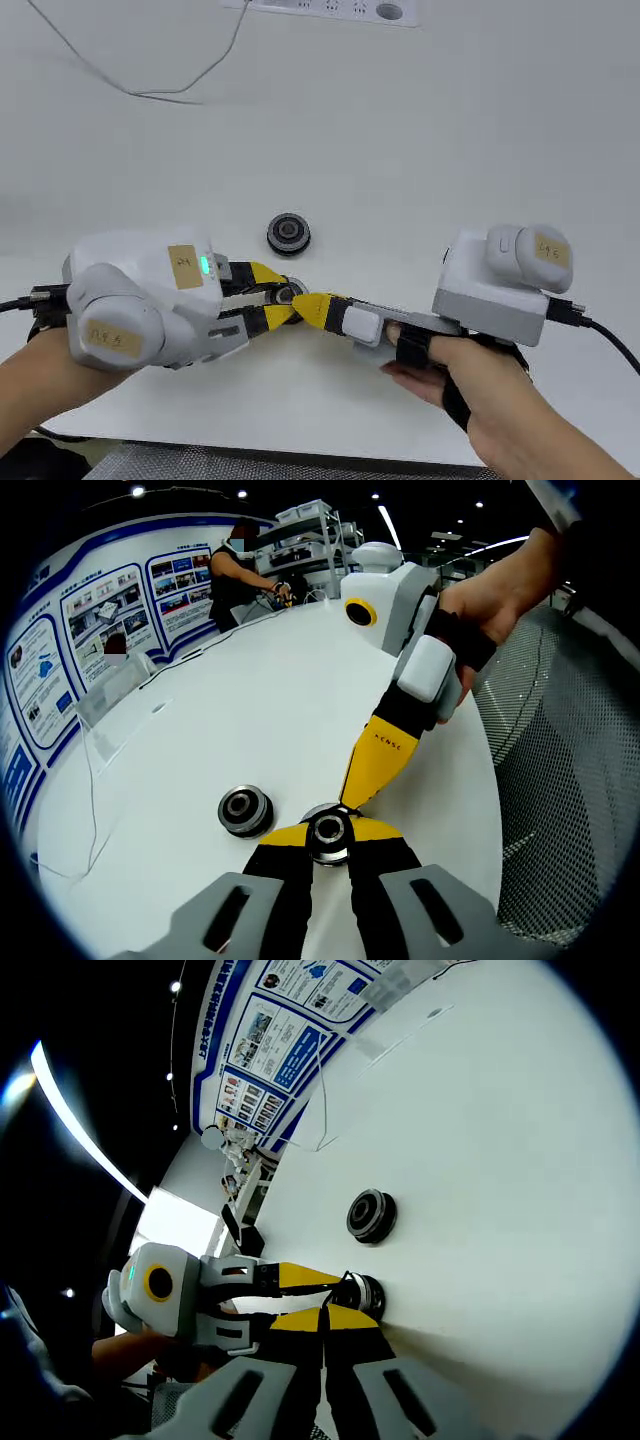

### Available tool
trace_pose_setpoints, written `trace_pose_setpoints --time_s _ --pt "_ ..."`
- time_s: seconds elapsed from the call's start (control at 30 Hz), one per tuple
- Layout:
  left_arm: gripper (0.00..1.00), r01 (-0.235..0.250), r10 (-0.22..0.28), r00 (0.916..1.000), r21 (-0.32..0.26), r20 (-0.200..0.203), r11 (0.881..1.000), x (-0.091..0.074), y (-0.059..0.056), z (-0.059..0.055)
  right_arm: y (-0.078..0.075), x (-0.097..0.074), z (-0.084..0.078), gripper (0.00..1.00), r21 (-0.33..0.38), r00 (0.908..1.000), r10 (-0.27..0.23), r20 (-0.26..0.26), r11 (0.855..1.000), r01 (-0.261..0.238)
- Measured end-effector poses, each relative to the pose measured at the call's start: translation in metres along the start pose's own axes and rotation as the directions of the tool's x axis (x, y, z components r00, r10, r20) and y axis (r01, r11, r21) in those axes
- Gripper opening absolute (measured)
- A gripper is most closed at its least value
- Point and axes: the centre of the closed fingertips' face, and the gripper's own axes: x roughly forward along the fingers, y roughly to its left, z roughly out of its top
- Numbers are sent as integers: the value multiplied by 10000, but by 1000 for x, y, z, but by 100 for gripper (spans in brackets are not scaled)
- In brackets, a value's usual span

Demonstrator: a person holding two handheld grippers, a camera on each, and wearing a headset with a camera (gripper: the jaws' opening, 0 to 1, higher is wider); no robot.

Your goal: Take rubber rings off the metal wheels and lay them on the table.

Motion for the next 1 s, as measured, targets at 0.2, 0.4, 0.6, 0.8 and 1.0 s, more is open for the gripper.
trace_pose_setpoints --time_s 0.2,0.4,0.6,0.8,1.0 --pt "13 -42 42 10000 140 34 9999 0 -1 1 1 0 0 0 199 10000 -10 32 9998 10" --pt "13 -241 241 9997 318 16 9992 1 1 2 -3 2 2 0 659 9995 -245 185 9976 232" --pt "13 -198 198 9998 35 -43 9998 1 2 1 -6 2 4 1 892 9986 -460 253 9951 436" --pt "14 -117 117 9999 -47 -64 9999 -3 2 3 -8 4 4 1 835 9980 -579 264 9950 556" --pt "15 -397 398 9991 92 -124 9992 -14 12 4 -9 6 4 1 899 9976 -641 263 9940 615"
